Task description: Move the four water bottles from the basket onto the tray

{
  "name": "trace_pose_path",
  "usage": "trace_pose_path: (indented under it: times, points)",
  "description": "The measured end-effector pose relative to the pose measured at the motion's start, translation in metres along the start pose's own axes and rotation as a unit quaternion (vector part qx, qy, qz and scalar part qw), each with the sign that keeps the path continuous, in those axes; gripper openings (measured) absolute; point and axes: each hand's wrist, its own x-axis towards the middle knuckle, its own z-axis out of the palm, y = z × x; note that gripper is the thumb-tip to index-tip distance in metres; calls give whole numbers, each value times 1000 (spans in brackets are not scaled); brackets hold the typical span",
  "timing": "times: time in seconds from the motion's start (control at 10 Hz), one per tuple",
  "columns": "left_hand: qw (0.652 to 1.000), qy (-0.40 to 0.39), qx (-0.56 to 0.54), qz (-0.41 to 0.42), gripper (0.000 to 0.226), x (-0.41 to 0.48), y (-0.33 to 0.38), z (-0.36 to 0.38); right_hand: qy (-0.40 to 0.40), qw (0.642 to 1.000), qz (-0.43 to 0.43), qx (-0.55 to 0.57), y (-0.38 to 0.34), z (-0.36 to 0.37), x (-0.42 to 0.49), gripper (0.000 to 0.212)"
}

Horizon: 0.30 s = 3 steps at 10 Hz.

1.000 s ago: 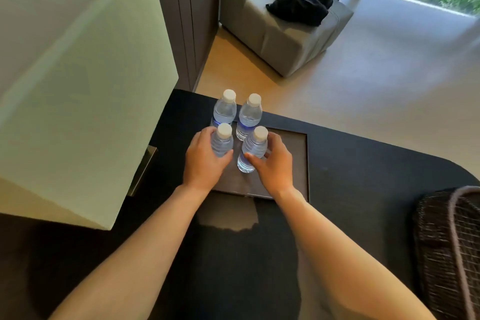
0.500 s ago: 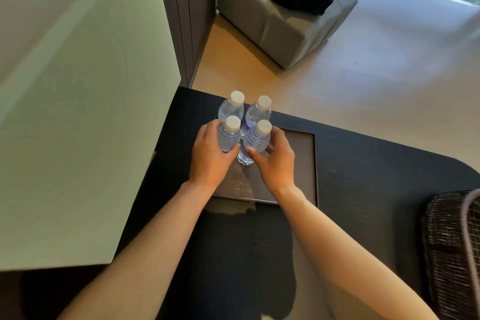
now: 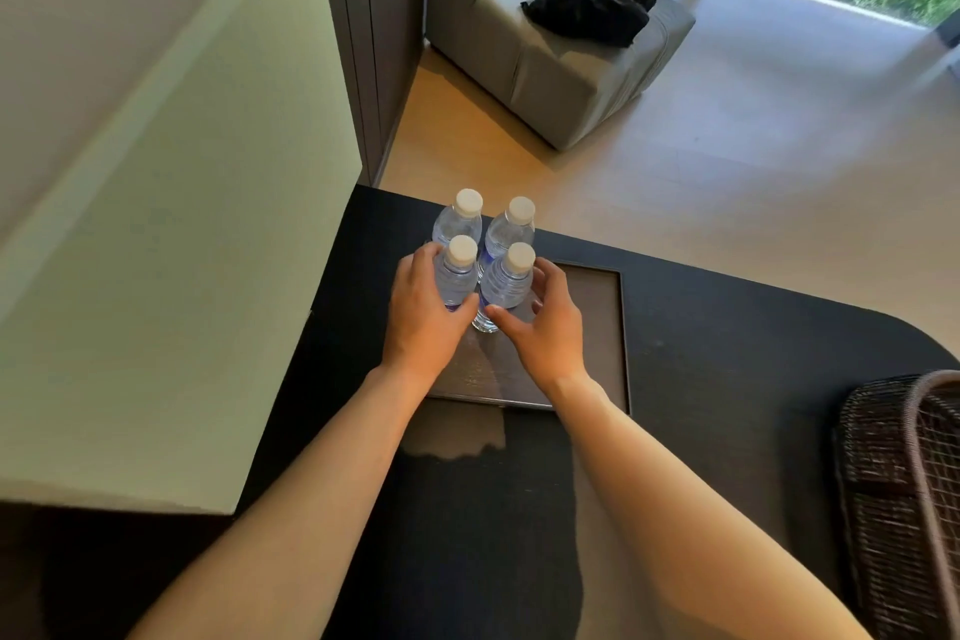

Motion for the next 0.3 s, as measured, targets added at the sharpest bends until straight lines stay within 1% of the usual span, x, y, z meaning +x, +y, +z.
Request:
trace_pose_path:
  times: [0.1, 0.2, 0.3]
  points:
    - [1000, 10, 8, -28, 88, -12, 4, -7, -7, 999, 34, -13, 9, -8, -19, 87]
    - [998, 13, 22, -54, 92, -35, 6, -17, -17, 998, 62, -25, 25, -21, -49, 82]
    - [993, 0, 44, -112, 90, -87, 6, -30, -15, 995, 98, -26, 48, -39, -105, 73]
